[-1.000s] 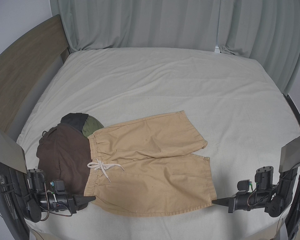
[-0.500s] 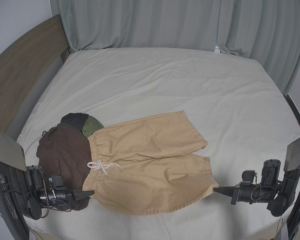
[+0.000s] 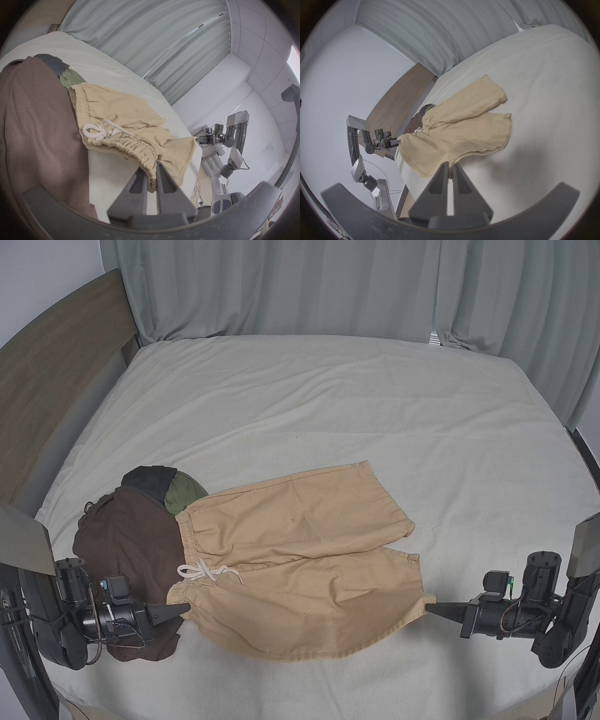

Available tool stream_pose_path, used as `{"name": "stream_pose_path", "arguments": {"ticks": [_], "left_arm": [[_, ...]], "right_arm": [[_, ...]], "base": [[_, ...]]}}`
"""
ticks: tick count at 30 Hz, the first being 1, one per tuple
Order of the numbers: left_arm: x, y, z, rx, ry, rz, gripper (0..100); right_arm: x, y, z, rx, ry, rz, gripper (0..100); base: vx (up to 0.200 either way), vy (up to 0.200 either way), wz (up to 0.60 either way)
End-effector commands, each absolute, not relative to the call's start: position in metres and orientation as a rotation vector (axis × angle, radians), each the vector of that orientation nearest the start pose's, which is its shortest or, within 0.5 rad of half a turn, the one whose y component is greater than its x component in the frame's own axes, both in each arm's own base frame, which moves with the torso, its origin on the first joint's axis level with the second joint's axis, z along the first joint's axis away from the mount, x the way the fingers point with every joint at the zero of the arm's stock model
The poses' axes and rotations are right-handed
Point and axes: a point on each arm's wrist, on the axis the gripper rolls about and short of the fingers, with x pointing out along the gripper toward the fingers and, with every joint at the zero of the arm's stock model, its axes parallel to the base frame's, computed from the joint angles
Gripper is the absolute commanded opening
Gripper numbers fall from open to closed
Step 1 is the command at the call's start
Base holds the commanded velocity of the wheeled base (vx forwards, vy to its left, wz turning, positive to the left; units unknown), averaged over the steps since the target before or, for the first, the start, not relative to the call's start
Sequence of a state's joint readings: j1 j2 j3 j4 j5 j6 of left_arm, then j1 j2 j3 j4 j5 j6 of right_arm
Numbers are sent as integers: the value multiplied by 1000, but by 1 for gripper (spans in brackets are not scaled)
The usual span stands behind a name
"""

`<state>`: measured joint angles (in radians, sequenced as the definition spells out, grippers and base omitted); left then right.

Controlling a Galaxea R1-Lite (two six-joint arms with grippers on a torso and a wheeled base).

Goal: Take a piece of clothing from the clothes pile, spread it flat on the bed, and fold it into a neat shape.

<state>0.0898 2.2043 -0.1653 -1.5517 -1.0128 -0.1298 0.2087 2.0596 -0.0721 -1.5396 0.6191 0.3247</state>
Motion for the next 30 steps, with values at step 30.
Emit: {"name": "stream_pose_path", "arguments": {"ticks": [30], "left_arm": [[276,-3,33,-464,422,-659,0]], "right_arm": [[238,67,91,433,312,795,0]], "base": [[0,0,0]]}}
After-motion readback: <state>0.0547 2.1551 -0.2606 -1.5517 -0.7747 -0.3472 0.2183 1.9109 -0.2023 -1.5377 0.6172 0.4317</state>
